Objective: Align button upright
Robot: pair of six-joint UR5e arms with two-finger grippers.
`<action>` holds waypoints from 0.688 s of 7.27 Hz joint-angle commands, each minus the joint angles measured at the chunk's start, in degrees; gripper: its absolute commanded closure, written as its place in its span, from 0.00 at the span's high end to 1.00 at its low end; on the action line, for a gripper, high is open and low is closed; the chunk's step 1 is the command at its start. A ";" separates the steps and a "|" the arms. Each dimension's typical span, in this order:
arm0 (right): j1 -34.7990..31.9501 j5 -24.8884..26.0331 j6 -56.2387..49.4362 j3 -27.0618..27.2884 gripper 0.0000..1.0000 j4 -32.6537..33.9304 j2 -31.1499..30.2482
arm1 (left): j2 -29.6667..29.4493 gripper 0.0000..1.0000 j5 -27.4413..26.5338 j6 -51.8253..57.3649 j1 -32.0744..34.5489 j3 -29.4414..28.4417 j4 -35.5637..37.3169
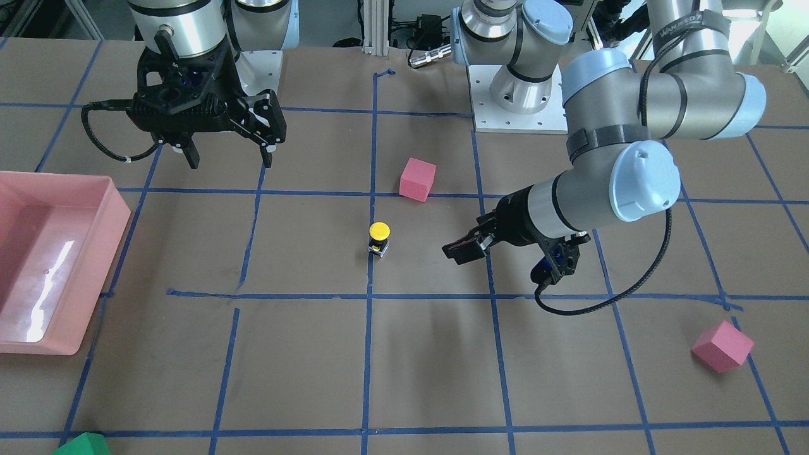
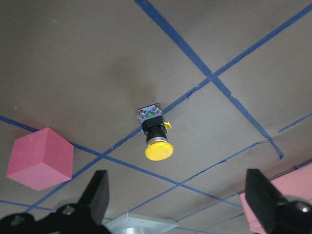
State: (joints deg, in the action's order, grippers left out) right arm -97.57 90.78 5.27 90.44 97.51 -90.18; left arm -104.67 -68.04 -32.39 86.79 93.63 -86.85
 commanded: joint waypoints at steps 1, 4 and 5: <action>0.01 0.01 0.00 0.00 1.00 -0.04 0.00 | 4.46 1.00 -18.96 15.87 -0.92 -2.64 -0.60; 0.01 0.10 0.00 0.00 1.00 0.05 0.00 | 10.60 1.00 -25.29 26.23 -4.09 -6.27 -5.60; 0.01 0.19 0.00 0.00 1.00 -0.04 0.00 | 12.98 1.00 -25.83 26.24 -3.91 -6.09 -7.70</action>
State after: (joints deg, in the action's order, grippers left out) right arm -97.56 90.90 5.27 90.44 97.51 -90.18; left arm -94.91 -92.19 -7.27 83.04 87.67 -92.13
